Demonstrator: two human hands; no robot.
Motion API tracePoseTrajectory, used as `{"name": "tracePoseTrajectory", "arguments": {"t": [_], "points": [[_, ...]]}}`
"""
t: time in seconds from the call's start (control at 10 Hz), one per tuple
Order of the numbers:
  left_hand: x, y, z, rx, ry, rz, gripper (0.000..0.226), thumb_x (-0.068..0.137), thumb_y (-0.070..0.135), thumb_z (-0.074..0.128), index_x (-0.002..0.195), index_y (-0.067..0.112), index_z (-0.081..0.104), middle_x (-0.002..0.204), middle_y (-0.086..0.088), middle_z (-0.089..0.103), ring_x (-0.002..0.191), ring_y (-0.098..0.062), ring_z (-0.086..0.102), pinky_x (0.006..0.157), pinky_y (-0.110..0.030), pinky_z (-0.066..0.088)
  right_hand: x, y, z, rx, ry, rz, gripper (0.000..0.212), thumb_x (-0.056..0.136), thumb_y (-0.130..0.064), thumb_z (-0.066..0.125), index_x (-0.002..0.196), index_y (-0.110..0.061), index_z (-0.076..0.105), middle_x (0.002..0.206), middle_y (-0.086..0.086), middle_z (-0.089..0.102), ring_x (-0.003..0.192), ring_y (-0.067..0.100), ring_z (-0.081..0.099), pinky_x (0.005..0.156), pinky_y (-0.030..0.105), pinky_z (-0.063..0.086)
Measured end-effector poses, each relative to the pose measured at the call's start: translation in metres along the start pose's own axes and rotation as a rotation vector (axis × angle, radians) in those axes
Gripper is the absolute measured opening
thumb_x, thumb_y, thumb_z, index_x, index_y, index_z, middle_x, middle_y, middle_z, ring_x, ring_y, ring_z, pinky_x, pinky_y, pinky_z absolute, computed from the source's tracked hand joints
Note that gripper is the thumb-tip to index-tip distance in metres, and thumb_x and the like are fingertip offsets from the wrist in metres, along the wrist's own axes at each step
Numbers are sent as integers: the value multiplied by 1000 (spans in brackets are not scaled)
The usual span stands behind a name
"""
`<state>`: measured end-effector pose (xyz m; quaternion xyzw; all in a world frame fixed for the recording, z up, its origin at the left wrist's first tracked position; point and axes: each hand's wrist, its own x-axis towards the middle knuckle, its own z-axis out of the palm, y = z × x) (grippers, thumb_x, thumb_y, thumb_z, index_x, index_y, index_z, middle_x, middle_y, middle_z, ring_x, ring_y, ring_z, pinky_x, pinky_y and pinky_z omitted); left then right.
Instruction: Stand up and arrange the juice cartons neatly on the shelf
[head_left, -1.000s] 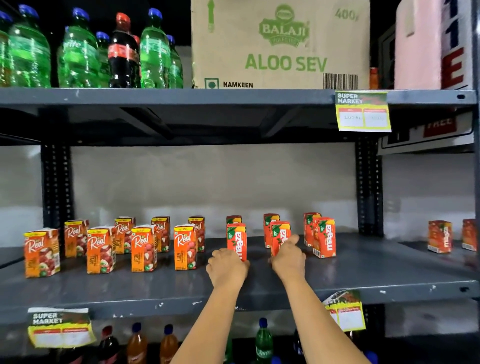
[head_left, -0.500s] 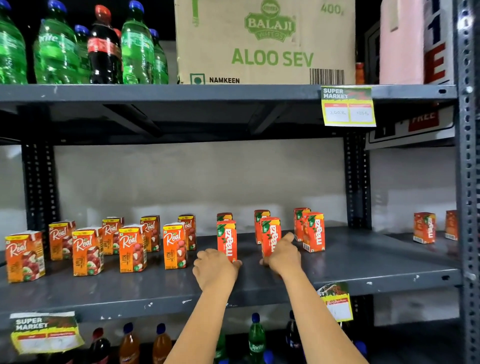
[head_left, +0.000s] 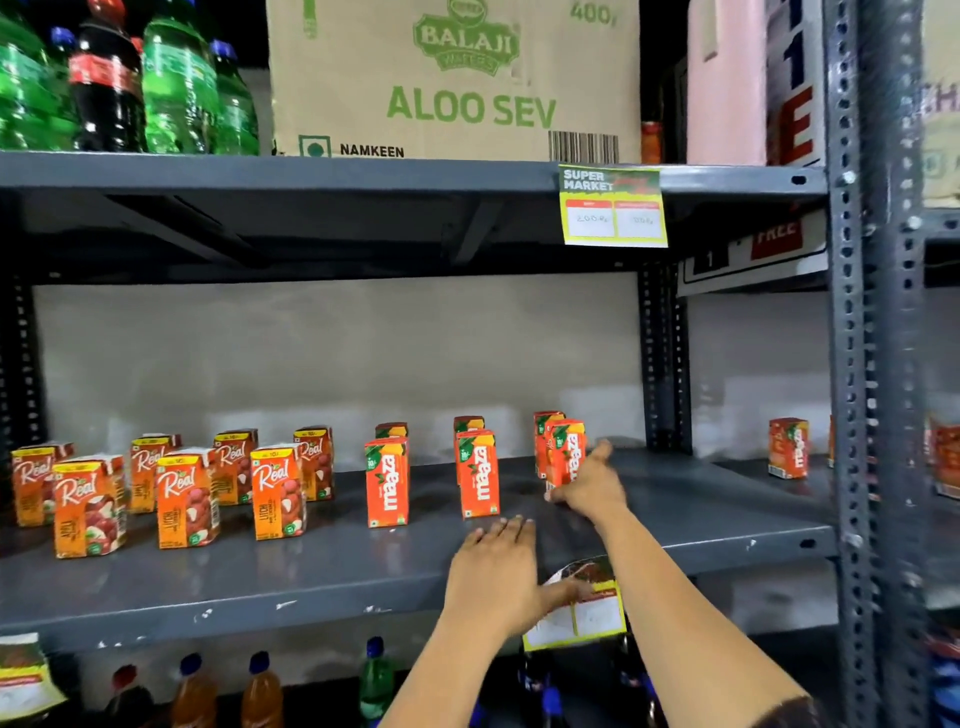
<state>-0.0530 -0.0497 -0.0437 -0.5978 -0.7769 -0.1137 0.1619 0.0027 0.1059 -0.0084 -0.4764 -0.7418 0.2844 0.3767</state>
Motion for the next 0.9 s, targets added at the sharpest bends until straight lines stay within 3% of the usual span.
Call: {"name": "tracePoseTrajectory", "arguments": {"t": [0.1, 0.2, 0.4, 0.6, 0.7, 0.8, 0.9], "points": [[0, 2, 4, 46, 2, -17, 121, 59, 93, 11, 150, 13, 22, 158, -4, 24, 144, -19, 23, 116, -34, 18, 3, 1, 4, -43, 16, -29, 98, 72, -16, 78, 142, -2, 11, 127, 22, 57, 117, 38, 57, 97, 44, 47], [-1, 3, 6, 59, 28, -25, 92, 82, 75, 36, 150, 15, 23, 158, -2, 23, 144, -18, 23, 116, -34, 18, 3, 4, 5, -73, 57, -47, 91, 75, -15, 76, 141, -2, 14, 125, 22, 59, 115, 38, 59, 94, 42, 49], [-1, 4, 7, 56, 46, -27, 88, 84, 71, 39, 150, 16, 23, 158, -1, 23, 144, -17, 23, 116, -33, 19, 0, 7, 7, -125, 119, -68, 86, 72, -17, 79, 134, -5, 20, 121, 23, 61, 112, 40, 59, 87, 41, 51], [-2, 3, 7, 20, 67, -5, 88, 83, 71, 40, 149, 15, 24, 158, -2, 25, 144, -18, 24, 116, -33, 20, 2, 8, 5, -111, 103, -44, 94, 70, -19, 81, 139, -6, 17, 123, 21, 61, 112, 39, 60, 88, 42, 52], [-2, 3, 1, 24, 25, 14, 104, 73, 85, 25, 149, 14, 24, 157, -3, 25, 144, -18, 25, 116, -34, 20, 0, 7, 0, -86, 63, -3, 99, 68, -18, 82, 140, -4, 15, 122, 21, 62, 112, 38, 61, 92, 41, 50], [-11, -7, -5, -16, -3, 51, 126, 50, 88, -1, 149, 14, 26, 157, -3, 27, 143, -18, 26, 116, -36, 21, -10, 3, -2, -61, 36, 39, 100, 69, -16, 81, 141, -2, 12, 126, 22, 60, 115, 38, 59, 95, 41, 47], [-33, -30, -13, -70, -13, 32, 122, 54, 86, -5, 149, 15, 26, 157, -3, 27, 144, -18, 25, 116, -37, 18, -33, -6, -8, -53, 6, 65, 88, 72, -19, 79, 134, -2, 19, 127, 21, 59, 117, 39, 57, 97, 41, 46]]}}
